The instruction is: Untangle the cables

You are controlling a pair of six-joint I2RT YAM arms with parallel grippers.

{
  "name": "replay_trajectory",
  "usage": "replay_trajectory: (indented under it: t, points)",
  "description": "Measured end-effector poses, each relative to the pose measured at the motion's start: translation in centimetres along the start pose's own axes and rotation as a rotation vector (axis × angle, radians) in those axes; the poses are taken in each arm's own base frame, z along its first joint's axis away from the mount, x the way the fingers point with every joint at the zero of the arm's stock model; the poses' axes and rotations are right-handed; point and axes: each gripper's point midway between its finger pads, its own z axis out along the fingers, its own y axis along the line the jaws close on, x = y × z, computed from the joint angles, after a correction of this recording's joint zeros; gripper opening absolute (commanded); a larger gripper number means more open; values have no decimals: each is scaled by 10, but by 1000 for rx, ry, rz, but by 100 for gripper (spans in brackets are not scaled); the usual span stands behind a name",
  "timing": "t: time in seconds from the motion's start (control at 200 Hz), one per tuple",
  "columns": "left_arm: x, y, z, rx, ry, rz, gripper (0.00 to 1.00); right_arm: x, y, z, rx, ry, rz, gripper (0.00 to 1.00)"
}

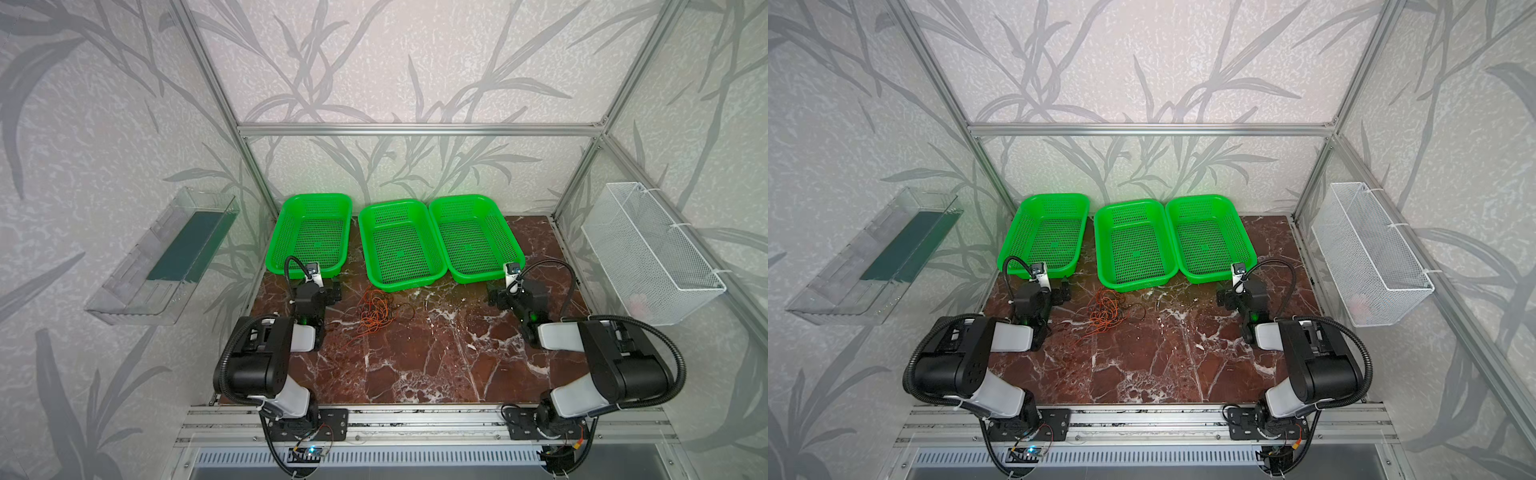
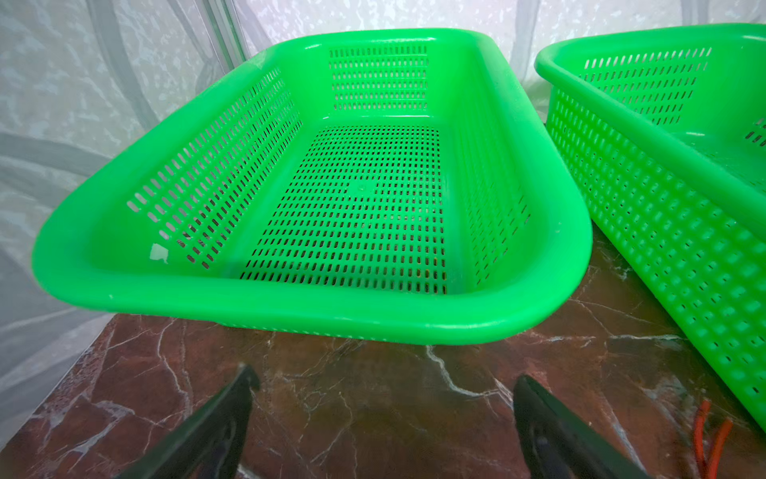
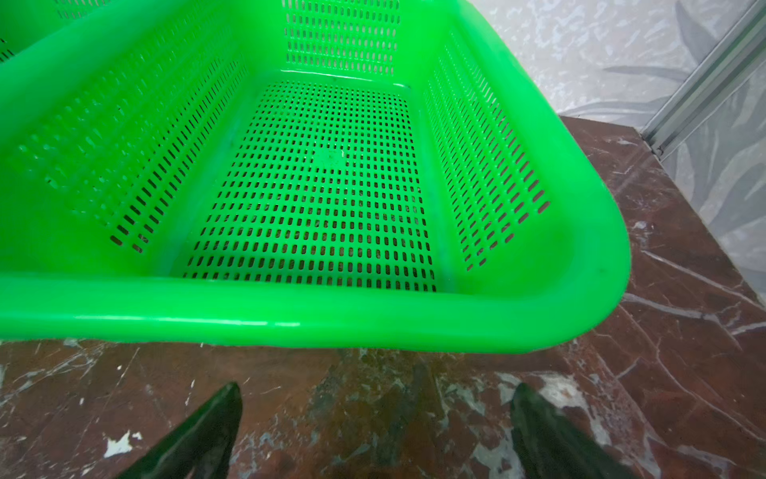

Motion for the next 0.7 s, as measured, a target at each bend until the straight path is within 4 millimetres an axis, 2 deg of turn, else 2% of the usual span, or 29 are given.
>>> replay_trajectory:
  t: [0.7]
  points:
    - [0,5,2,-11,5,-7,99,-4,-2,2,3,-7,1,99]
